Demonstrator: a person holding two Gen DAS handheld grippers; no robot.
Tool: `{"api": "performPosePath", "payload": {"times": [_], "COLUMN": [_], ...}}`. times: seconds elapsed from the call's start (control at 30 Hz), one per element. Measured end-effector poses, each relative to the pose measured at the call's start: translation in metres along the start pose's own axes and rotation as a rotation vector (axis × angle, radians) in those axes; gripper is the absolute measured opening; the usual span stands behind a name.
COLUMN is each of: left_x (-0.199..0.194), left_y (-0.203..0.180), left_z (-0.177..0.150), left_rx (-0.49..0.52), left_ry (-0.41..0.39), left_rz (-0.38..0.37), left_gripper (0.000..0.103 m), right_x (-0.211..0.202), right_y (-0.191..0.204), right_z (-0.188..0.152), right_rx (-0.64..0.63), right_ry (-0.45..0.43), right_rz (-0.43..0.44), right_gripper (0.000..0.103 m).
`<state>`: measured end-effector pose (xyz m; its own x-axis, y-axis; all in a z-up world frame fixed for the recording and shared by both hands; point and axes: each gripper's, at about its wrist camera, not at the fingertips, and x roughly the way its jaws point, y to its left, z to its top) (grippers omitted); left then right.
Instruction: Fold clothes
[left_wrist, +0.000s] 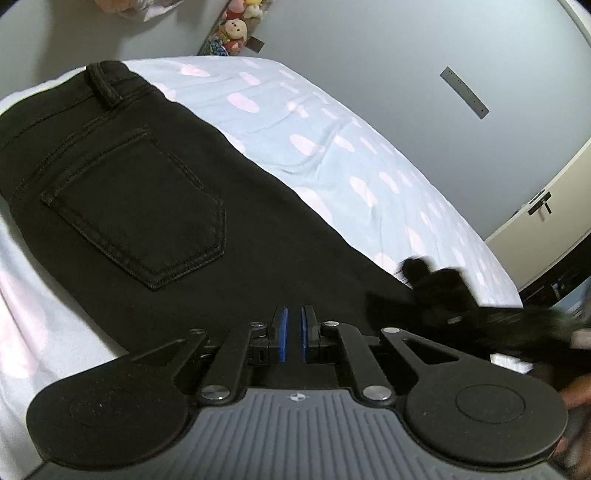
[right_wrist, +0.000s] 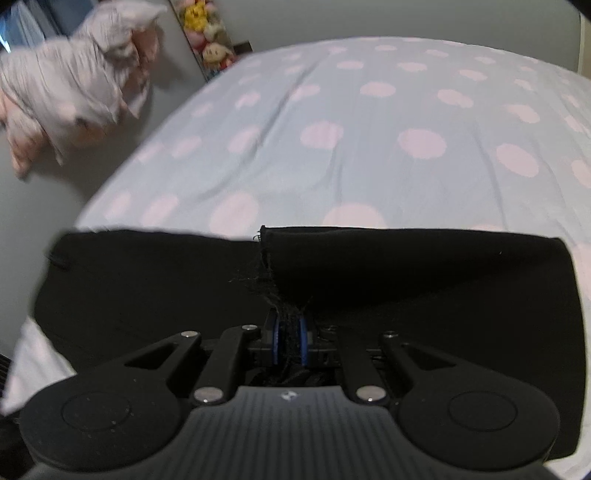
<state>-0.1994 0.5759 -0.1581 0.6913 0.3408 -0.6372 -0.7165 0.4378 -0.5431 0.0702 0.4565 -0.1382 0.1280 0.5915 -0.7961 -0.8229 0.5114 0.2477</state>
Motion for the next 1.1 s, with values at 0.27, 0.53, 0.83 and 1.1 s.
{"api": "performPosePath", "payload": {"times": [0.27,0.53,0.83,1.1], "left_x": [0.013,0.007,0.007,0.029], "left_y": [0.013,0.004,-0.035,-0.098], "left_z": [-0.003,-0.009,-0.024,-0.057], "left_rx": [-0.023,0.012,0.135,0.342], "left_ry": [0.05,0.037,0.023,-0.043], "left_rz": [-0.023,-0.026,-0.104,-0.128], "left_gripper": [0.007,0.008,0.033,0.035], "right_x": [0.046,0.002,-0.096,-0.105], "right_y": [0.022,0.026,-0.114,-0.219], "right_z": [-0.024,-0.024,-0.062,-0.122], "right_rx": [-0.104,-0.07,0.069,0.306], "right_ry": [0.024,-0.028,-0.204,-0.276], "right_rz": [-0.09,0.062,-0.098,-0.152], "right_gripper": [0.031,0.043,0.043,0.017]}}
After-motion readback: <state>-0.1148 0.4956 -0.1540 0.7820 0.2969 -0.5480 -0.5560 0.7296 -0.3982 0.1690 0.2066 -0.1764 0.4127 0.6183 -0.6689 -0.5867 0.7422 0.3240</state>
